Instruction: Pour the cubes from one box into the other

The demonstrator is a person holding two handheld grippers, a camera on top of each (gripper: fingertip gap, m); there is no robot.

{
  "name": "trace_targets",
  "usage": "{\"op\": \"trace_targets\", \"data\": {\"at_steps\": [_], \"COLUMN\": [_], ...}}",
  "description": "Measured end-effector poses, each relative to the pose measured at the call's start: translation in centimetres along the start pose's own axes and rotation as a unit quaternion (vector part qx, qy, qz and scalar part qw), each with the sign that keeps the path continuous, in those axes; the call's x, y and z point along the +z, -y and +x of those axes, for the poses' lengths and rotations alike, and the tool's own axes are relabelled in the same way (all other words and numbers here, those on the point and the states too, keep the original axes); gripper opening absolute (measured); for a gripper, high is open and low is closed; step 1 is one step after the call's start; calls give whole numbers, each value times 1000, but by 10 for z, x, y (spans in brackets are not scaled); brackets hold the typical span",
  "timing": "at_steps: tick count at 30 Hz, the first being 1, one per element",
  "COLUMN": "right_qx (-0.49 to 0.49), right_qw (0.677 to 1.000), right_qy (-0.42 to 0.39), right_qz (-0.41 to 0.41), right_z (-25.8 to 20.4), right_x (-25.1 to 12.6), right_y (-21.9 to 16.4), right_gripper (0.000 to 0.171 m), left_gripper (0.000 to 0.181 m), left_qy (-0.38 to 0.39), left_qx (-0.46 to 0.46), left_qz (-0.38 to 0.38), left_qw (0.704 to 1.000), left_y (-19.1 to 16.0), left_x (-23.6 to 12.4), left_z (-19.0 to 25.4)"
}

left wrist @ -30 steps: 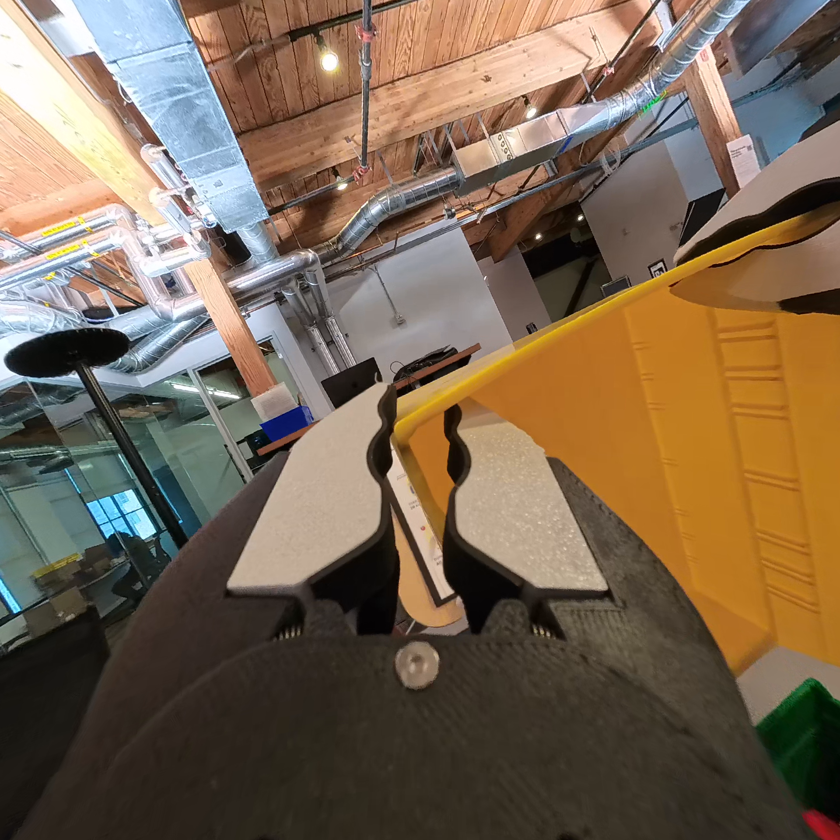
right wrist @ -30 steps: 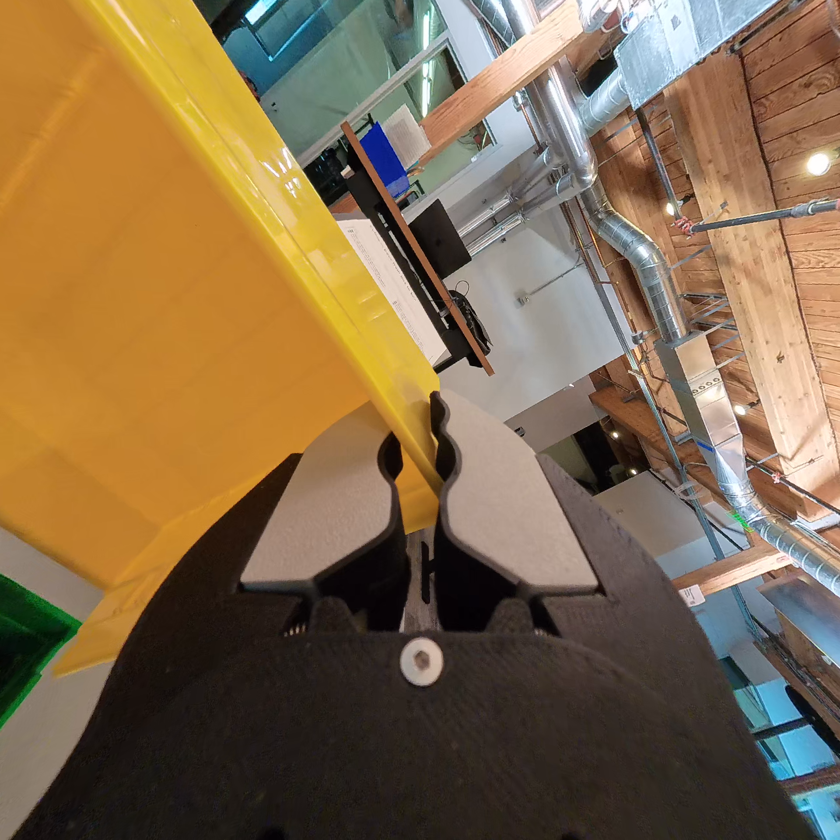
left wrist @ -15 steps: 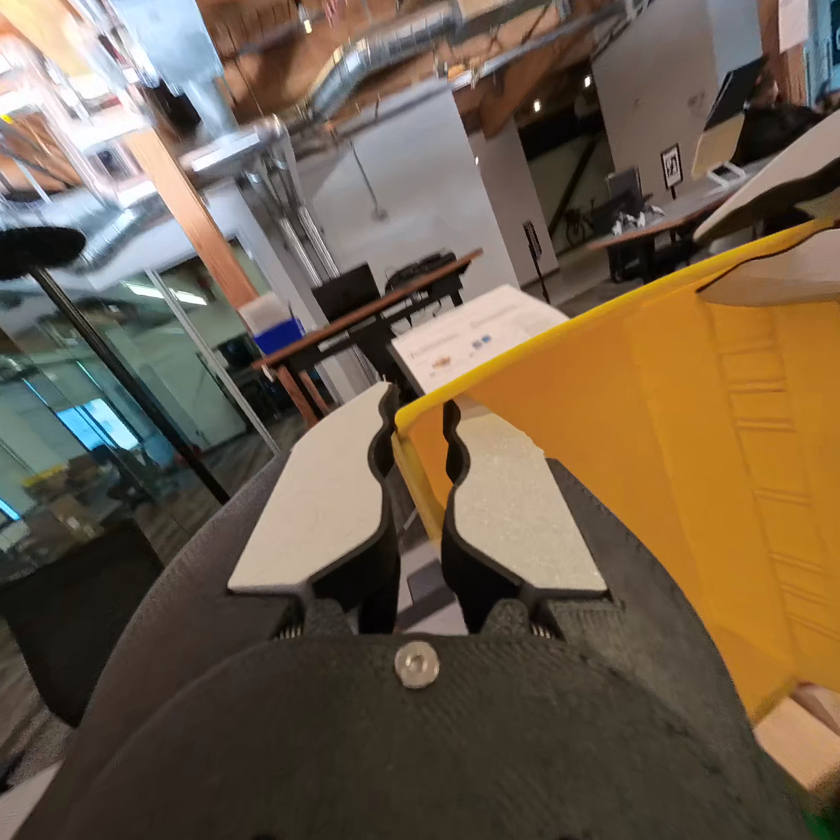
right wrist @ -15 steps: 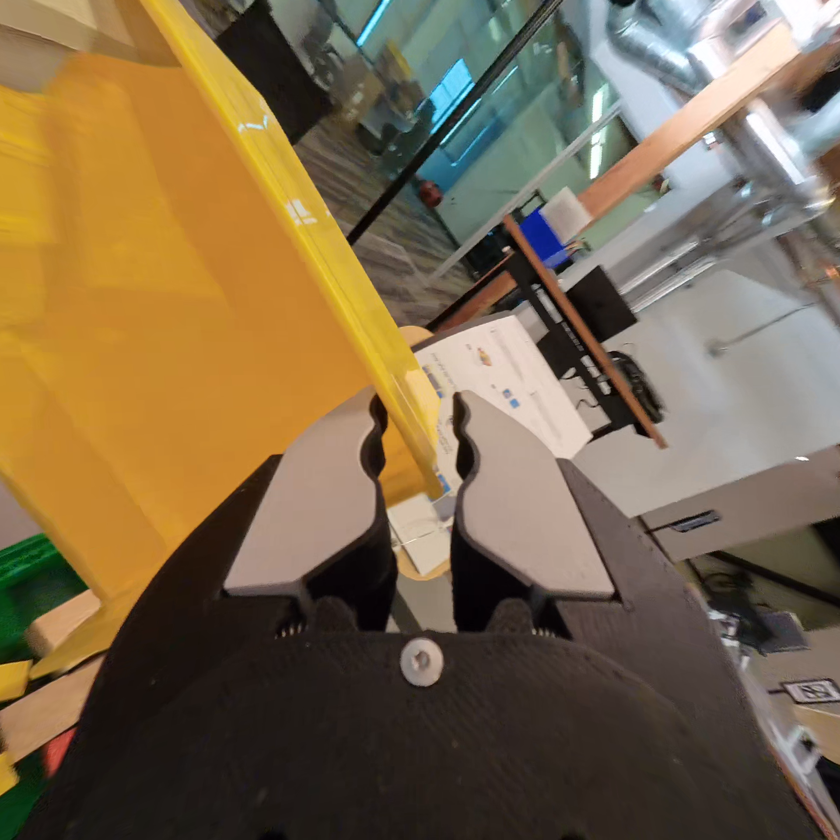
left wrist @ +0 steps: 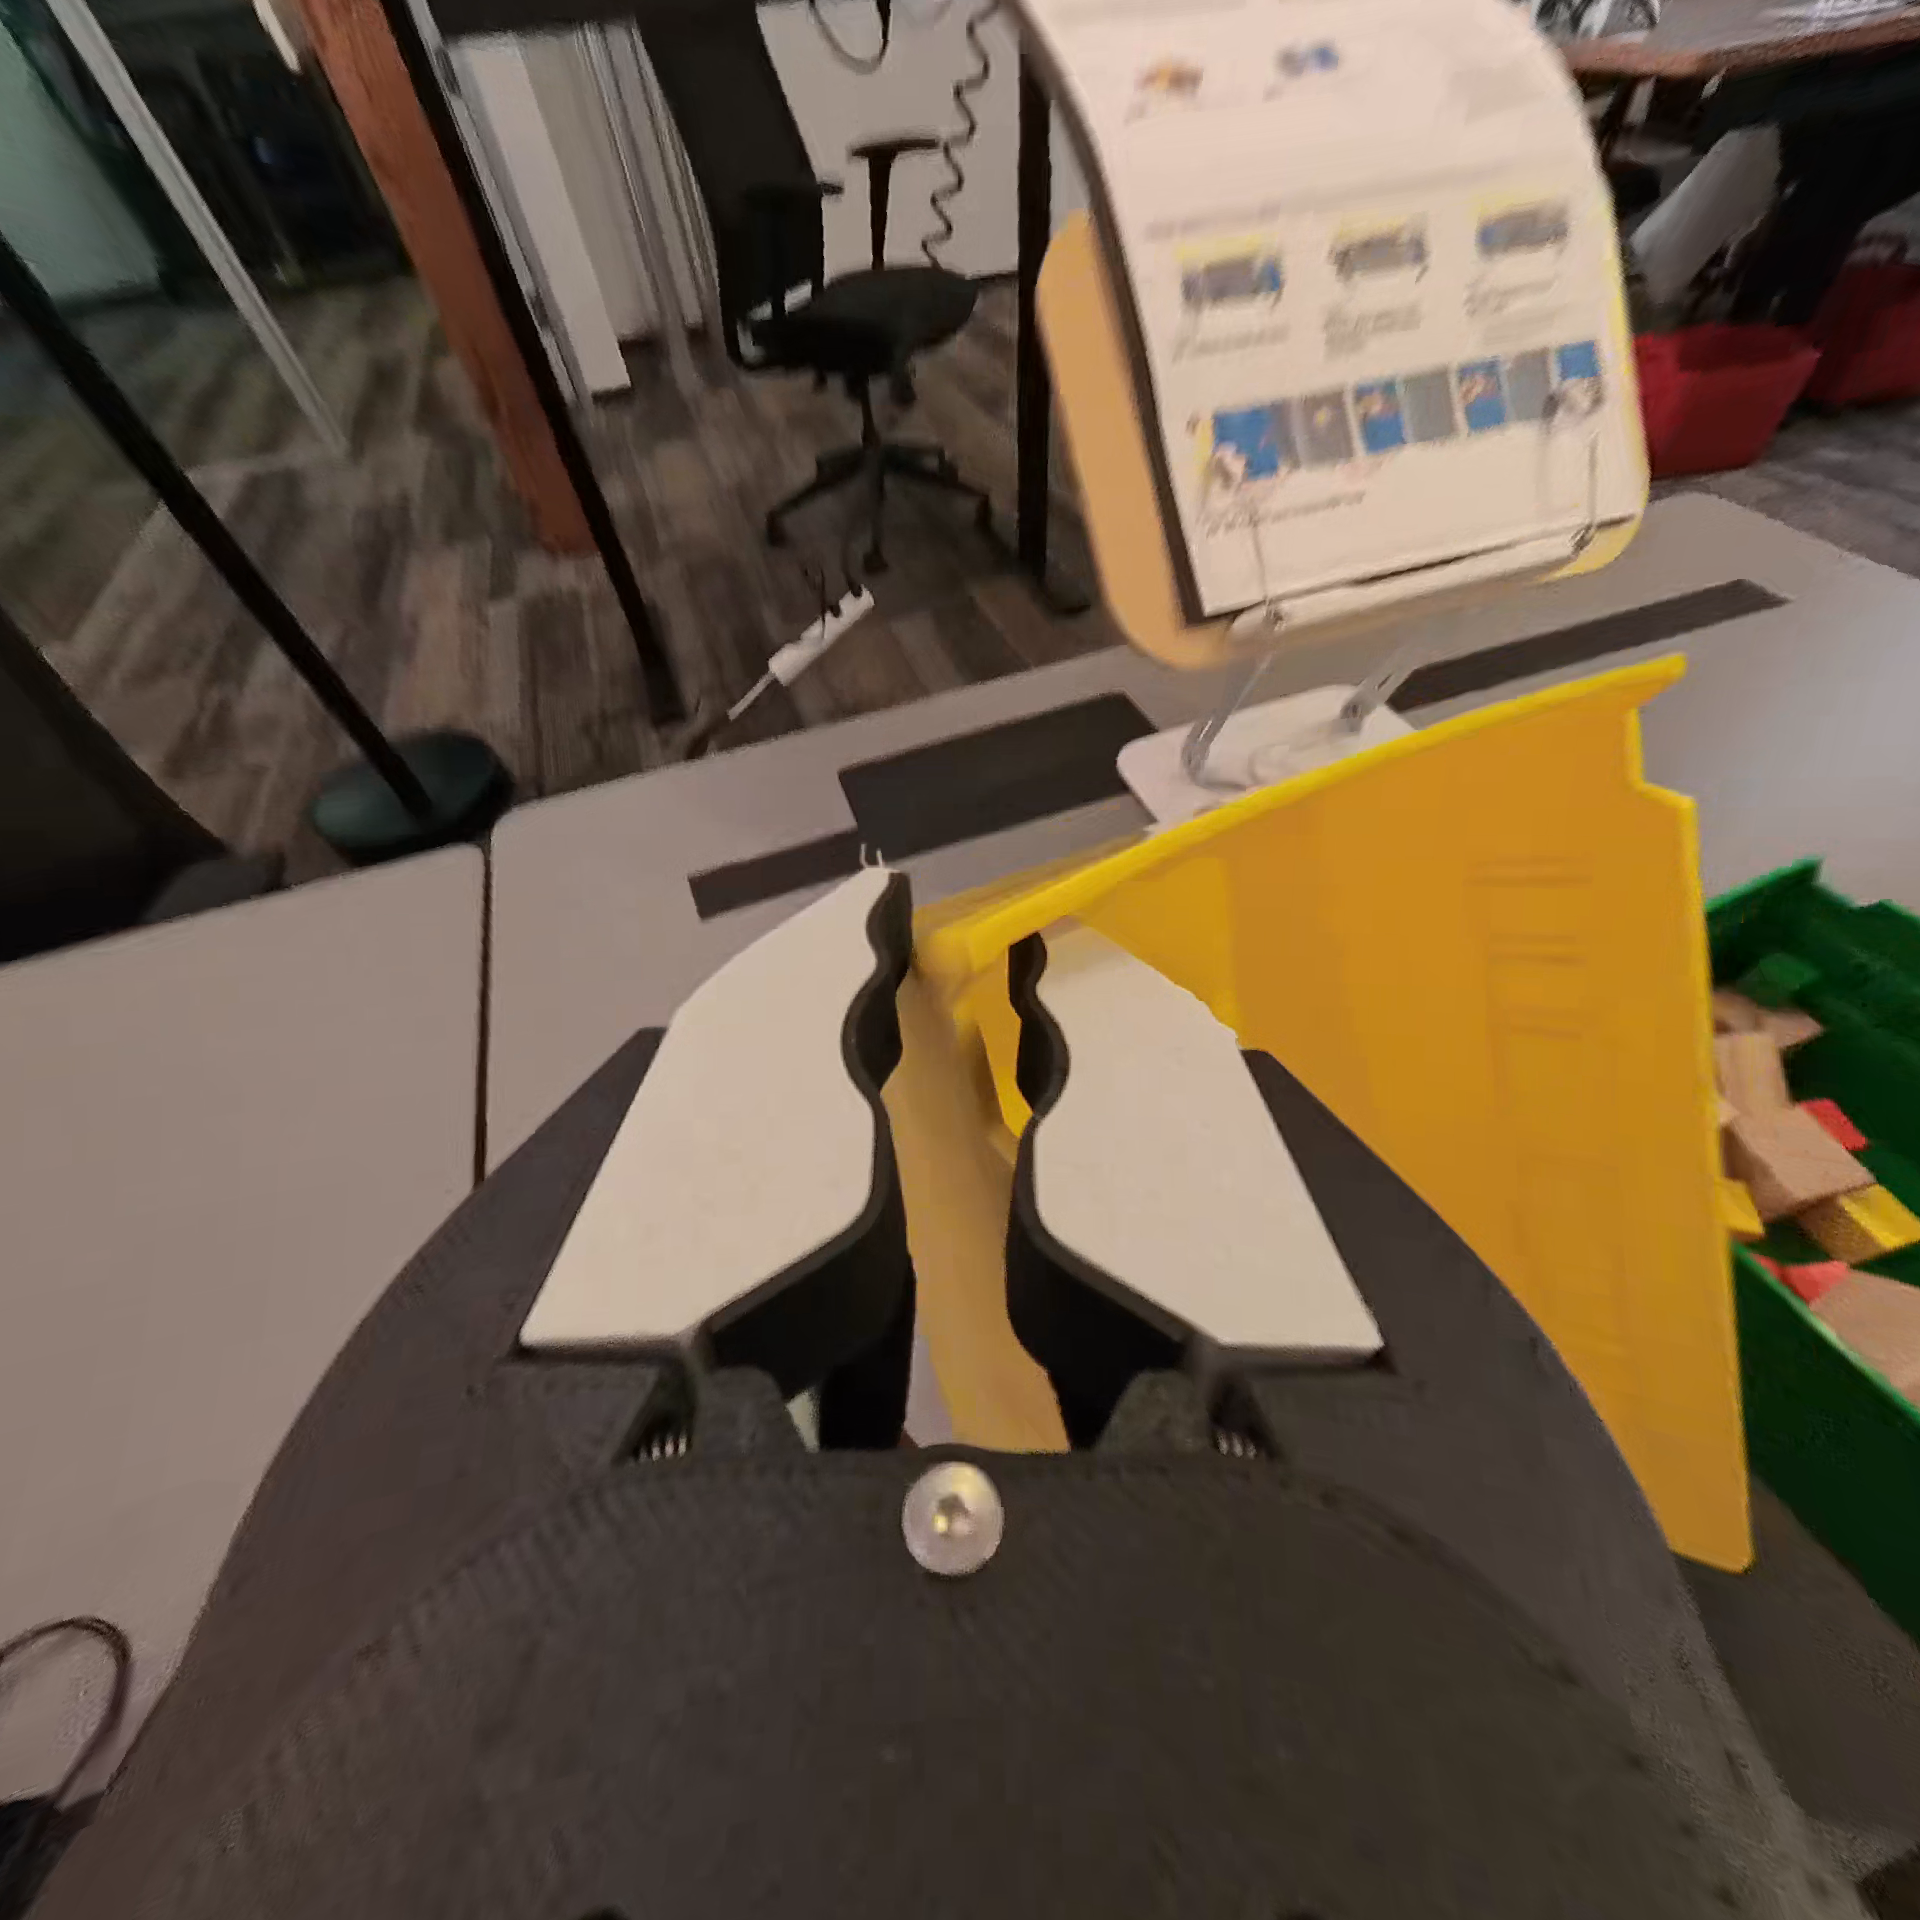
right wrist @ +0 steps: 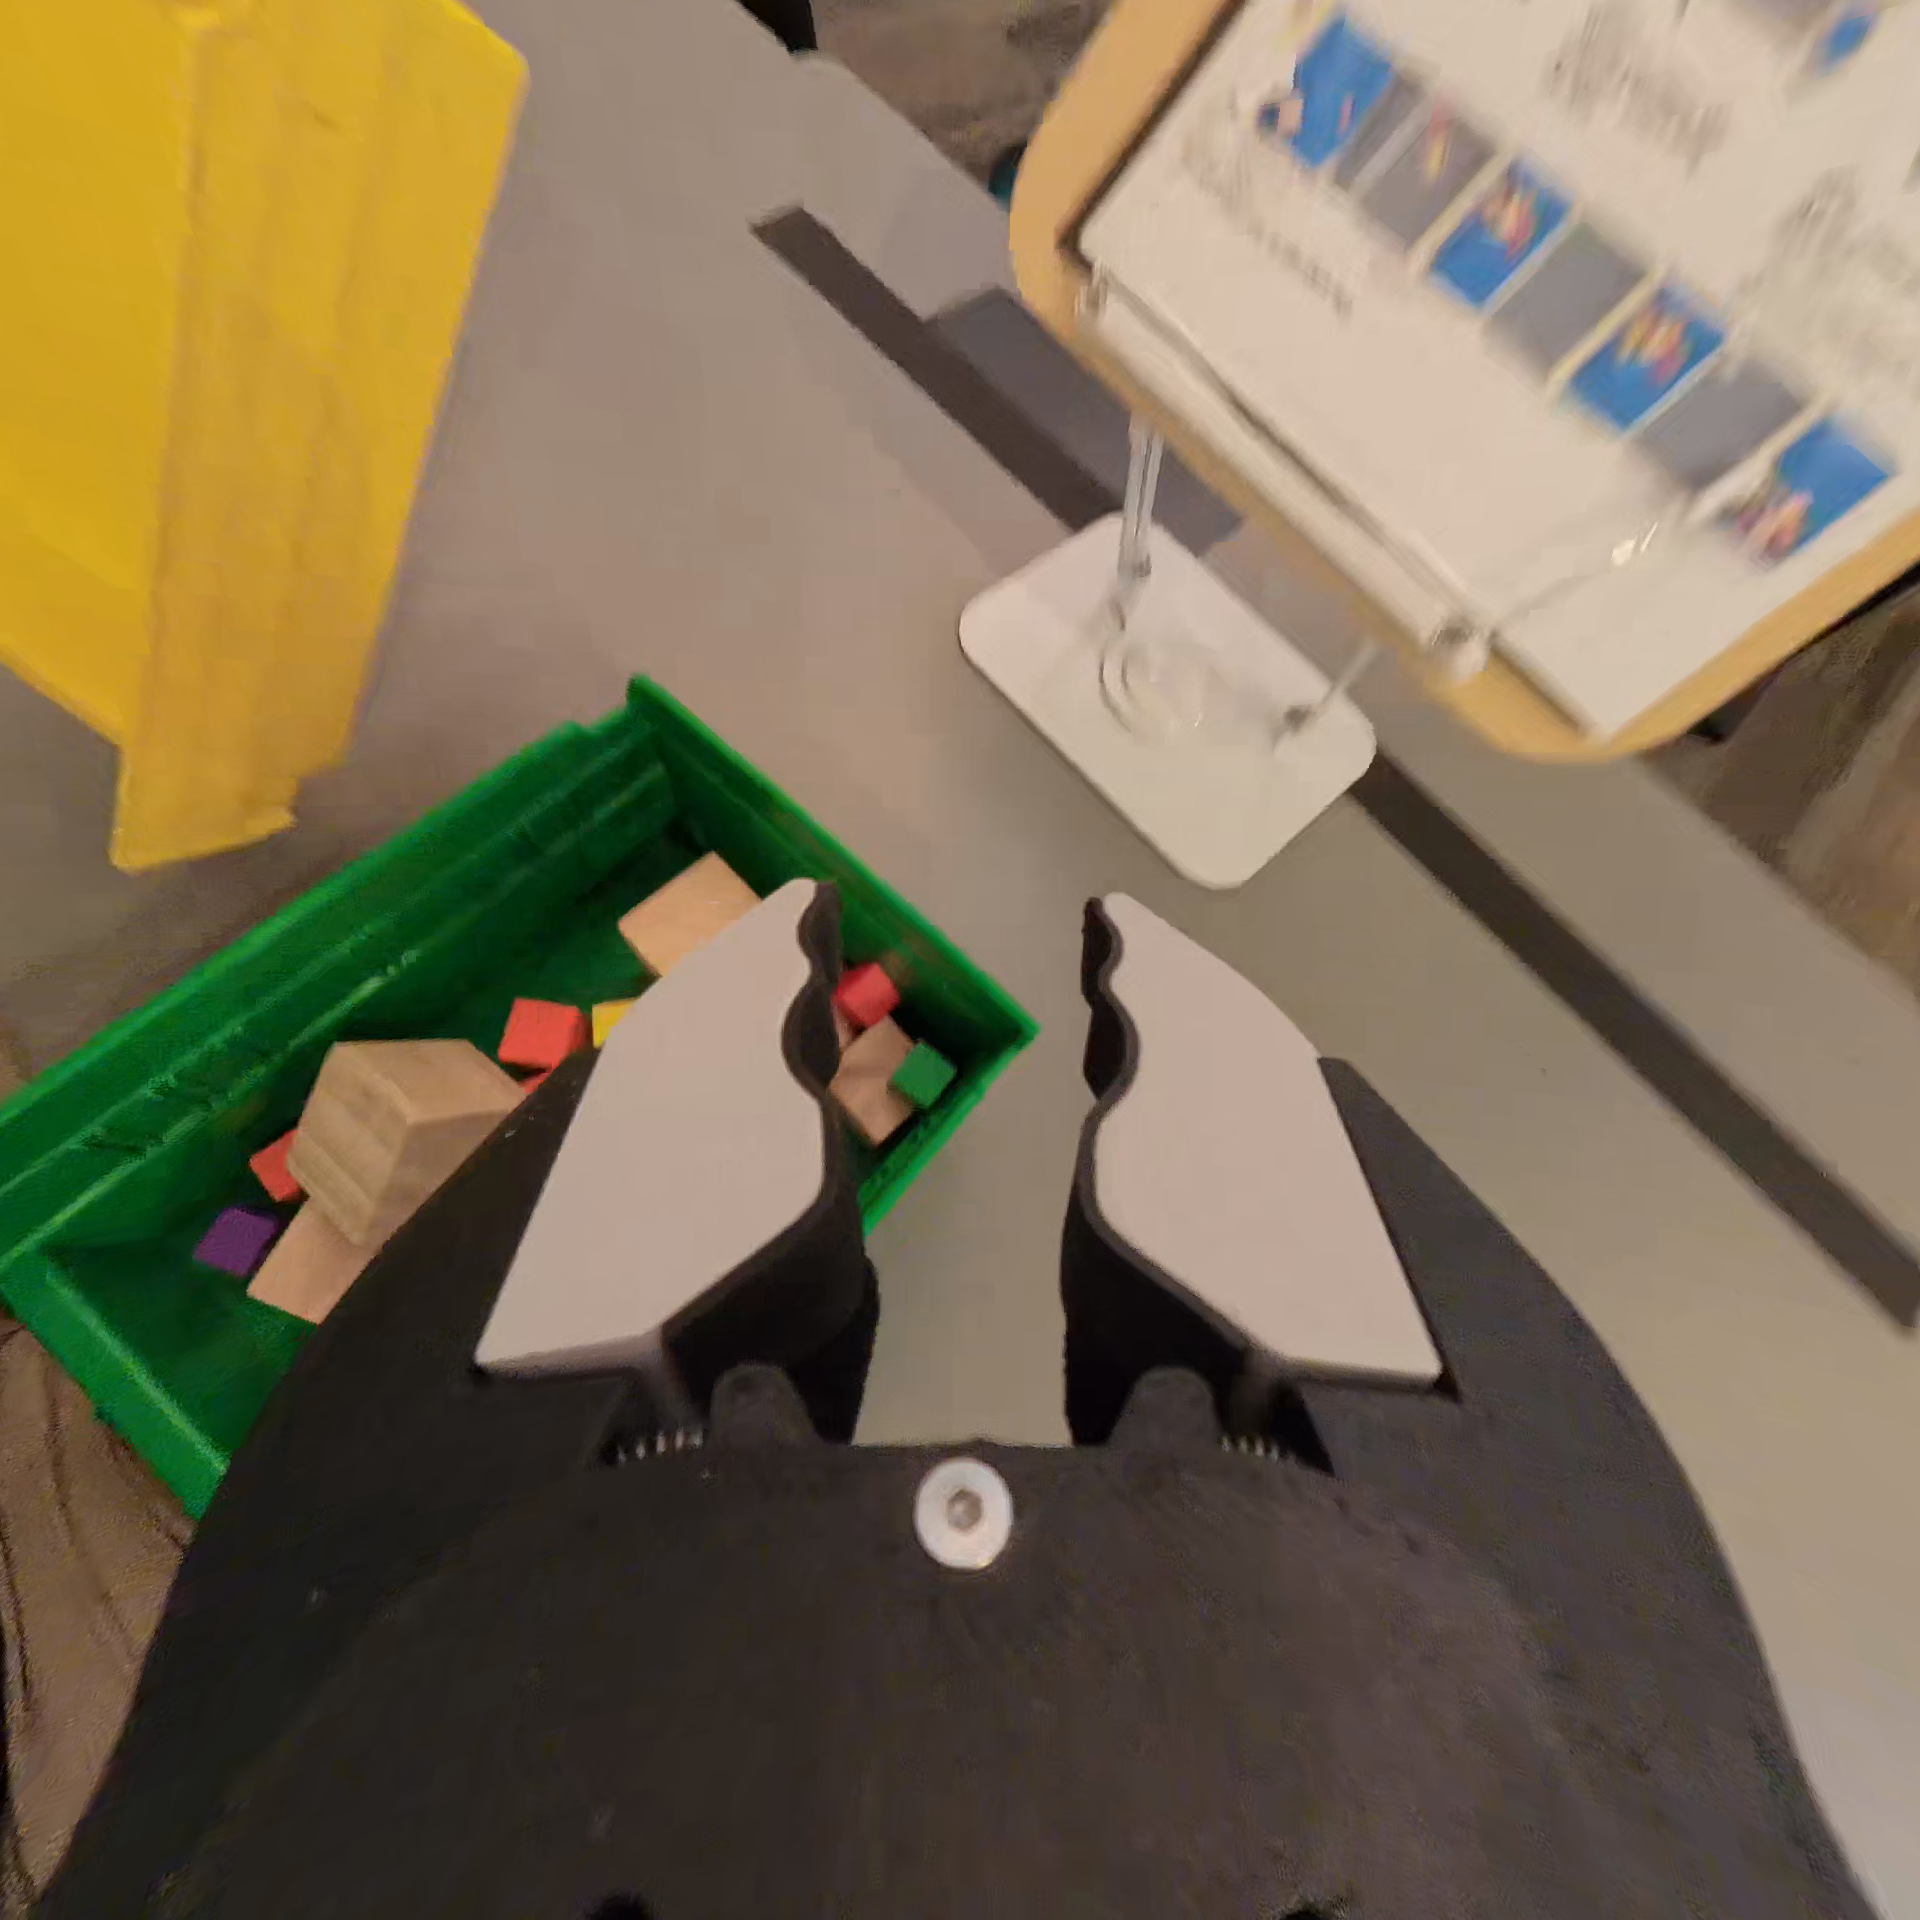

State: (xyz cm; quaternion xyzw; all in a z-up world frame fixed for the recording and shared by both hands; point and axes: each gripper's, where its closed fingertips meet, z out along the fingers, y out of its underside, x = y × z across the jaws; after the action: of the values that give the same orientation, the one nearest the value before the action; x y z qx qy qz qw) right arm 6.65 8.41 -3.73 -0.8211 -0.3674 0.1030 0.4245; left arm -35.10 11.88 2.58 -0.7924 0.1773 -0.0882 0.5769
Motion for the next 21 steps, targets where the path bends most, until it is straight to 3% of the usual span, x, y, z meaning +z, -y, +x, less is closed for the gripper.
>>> {"op": "trace_targets", "data": {"at_steps": [1, 6, 12, 17, 21], "right_qx": [14, 102, 147, 168, 183], "right_qw": [1000, 989, 970, 965, 964], "right_qy": [1, 34, 87, 110, 112], "right_qz": [-24, -101, -172, -170, -157], "right_z": [0, -17, -60, -74, -77], "right_x": [5, 21, 30, 34, 32], "right_y": [-24, -110, -165, -176, -176], "right_gripper": [39, 44, 48, 28, 19], "left_gripper": [17, 17, 20, 24, 47], "left_qy": [-11, -40, -49, -46, -70], "left_qx": [-16, -102, -131, -139, -180], "left_qz": [-15, -87, -169, -235, -252], "left_qw": [1000, 990, 976, 961, 948], "left_y": [-13, -72, -138, -188, -200], "left_x": [5, 35, 76, 96, 86], "left_z": [-5, -37, -52, -54, -43]}}
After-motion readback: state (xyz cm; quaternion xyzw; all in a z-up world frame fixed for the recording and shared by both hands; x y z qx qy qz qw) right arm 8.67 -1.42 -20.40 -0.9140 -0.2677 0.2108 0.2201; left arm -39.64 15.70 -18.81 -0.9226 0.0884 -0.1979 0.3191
